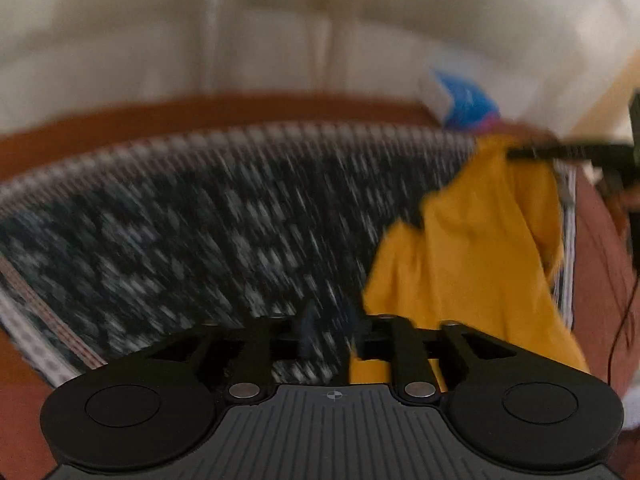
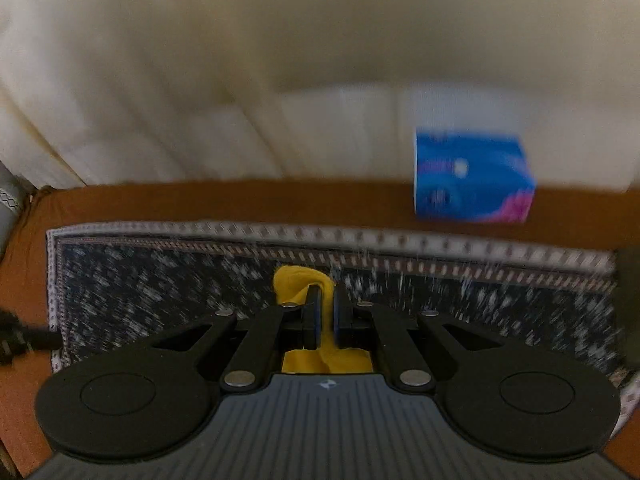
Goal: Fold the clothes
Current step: 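Lay the T-shirt flat on the rug and open both grippers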
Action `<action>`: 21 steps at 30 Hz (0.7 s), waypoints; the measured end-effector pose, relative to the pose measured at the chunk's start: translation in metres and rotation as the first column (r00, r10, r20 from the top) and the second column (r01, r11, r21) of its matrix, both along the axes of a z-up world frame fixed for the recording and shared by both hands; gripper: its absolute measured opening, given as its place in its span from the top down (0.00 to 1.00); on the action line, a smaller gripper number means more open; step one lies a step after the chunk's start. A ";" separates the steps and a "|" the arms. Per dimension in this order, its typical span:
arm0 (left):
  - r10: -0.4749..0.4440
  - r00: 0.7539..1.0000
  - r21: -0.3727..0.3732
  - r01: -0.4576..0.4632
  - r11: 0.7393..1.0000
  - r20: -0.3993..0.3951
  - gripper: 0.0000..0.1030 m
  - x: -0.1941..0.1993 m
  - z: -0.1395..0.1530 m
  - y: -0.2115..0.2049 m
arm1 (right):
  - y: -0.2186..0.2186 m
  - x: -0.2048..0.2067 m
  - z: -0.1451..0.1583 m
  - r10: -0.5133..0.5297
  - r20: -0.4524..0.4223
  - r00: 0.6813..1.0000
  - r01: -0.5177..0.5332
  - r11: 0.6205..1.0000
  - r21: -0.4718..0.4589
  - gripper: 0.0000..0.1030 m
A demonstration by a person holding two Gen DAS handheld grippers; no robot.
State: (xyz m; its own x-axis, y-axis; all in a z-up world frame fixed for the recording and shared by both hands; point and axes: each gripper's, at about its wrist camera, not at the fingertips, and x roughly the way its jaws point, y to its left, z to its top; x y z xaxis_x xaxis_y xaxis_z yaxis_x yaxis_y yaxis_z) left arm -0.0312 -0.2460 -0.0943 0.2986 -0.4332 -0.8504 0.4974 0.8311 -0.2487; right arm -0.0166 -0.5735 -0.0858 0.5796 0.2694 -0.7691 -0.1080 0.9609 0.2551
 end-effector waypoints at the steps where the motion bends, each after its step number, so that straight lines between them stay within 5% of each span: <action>1: -0.008 1.000 0.007 0.008 1.000 -0.007 0.41 -0.003 -0.007 -0.004 | -0.003 0.002 -0.005 -0.001 -0.008 1.000 0.001 1.000 0.019 0.94; 21: -0.044 0.995 -0.016 0.042 0.999 -0.089 0.53 0.020 -0.046 -0.057 | -0.040 -0.012 -0.008 -0.059 -0.007 0.998 0.059 0.986 0.153 0.94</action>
